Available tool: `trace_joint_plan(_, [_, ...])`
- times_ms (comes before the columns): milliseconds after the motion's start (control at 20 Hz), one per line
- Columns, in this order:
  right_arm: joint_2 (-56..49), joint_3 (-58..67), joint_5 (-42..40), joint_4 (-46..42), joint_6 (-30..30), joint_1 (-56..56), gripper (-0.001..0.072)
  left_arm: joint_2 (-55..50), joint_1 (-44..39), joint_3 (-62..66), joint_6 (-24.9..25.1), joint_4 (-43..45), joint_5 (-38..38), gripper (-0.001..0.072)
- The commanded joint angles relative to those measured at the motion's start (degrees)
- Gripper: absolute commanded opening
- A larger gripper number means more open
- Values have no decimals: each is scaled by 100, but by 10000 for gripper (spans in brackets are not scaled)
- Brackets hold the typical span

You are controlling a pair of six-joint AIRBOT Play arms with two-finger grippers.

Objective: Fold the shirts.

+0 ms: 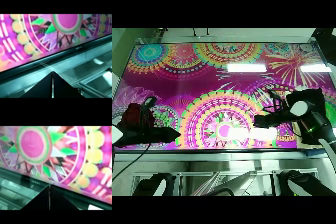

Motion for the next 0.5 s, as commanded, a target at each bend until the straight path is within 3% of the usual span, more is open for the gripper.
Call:
trace_joint_plan(0, [-380,-11,-63,-7,-26,501,23,531,9,-595,4,2,2,12])
trace_joint_plan(450, [-866,-11,-70,120,-26,509,22,704,9,-680,4,2,-2,11])
